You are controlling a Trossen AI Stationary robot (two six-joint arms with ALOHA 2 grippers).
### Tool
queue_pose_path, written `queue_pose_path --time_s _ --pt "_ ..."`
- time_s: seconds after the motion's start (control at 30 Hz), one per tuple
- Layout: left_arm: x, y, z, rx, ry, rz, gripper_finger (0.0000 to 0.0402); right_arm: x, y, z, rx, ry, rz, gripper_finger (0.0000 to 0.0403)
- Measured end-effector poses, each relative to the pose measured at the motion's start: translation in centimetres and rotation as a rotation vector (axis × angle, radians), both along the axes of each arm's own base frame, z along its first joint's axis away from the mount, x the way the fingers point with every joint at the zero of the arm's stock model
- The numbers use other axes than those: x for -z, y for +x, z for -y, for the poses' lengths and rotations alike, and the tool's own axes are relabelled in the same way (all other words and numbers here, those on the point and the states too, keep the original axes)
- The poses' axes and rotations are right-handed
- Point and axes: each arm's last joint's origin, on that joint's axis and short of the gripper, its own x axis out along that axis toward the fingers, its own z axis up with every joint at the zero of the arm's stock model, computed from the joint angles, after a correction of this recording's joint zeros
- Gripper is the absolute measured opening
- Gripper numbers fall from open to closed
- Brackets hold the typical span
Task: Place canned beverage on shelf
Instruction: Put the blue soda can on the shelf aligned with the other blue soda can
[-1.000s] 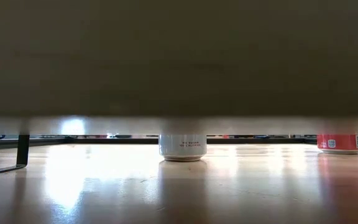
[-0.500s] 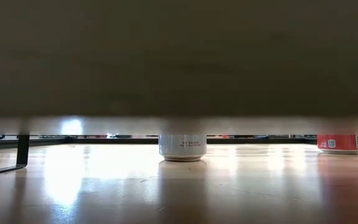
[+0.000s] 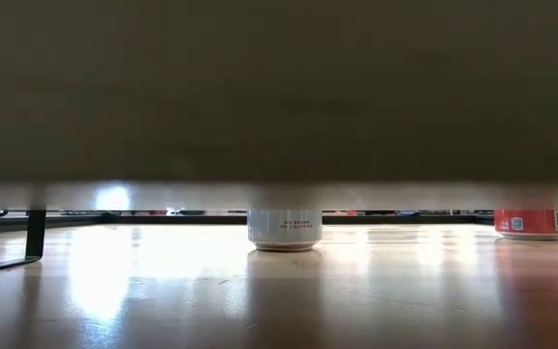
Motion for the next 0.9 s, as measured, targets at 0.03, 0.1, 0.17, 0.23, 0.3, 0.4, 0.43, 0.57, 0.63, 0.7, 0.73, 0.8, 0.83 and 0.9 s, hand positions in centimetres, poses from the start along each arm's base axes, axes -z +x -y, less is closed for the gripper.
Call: queue_pose_path --time_s 0.03,0.1,0.17,0.23,0.3,0.4,0.43,0.57,0.63,0.7,0.73,0.8,0.83,0.9 --pt "0.01 0.0 0.0 0.0 0.0 0.0 0.0346 0.0 0.01 0.01 0.0 0.0 0.001 0.0249" --pt "0.0 0.0 0.0 0.0 0.0 0.0 0.0346 0.0 0.03 0.02 -0.004 -0.005 0.005 0.0249" --pt "0.0 0.0 0.0 0.0 0.0 0.0 0.0346 0.0 0.04 0.02 -0.014 -0.007 0.009 0.0249" --pt "0.01 0.0 0.0 0.0 0.0 0.0 0.0346 0.0 0.04 0.02 -0.022 -0.008 0.011 0.0249" --pt "0.0 0.0 0.0 0.0 0.0 0.0 0.0346 0.0 0.04 0.02 -0.027 -0.009 0.012 0.0249" --pt "0.01 0.0 0.0 0.0 0.0 0.0 0.0346 0.0 0.04 0.02 -0.037 -0.011 0.014 0.0249" --pt "-0.01 0.0 0.0 0.0 0.0 0.0 0.0346 0.0 0.04 0.02 -0.039 -0.012 0.015 0.0249" --pt "0.0 0.0 0.0 0.0 0.0 0.0 0.0346 0.0 0.06 0.04 -0.047 -0.019 0.02 0.0249" --pt "0.0 0.0 0.0 0.0 0.0 0.0 0.0346 0.0 0.08 0.05 -0.05 -0.026 0.026 0.0249" --pt "0.01 0.0 0.0 0.0 0.0 0.0 0.0346 0.0 0.09 0.07 -0.05 -0.029 0.028 0.0249" --pt "0.0 0.0 0.0 0.0 0.0 0.0 0.0346 0.0 0.09 0.07 -0.053 -0.03 0.028 0.0249" --pt "0.01 0.0 0.0 0.0 0.0 0.0 0.0346 0.0 0.1 0.08 -0.058 -0.034 0.031 0.0251" --pt "-0.01 0.0 0.0 0.0 0.0 0.0 0.0346 0.0 0.1 0.09 -0.058 -0.036 0.031 0.0251" --pt "0.01 0.0 0.0 0.0 0.0 0.0 0.0346 0.0 0.1 0.09 -0.058 -0.036 0.031 0.0251"
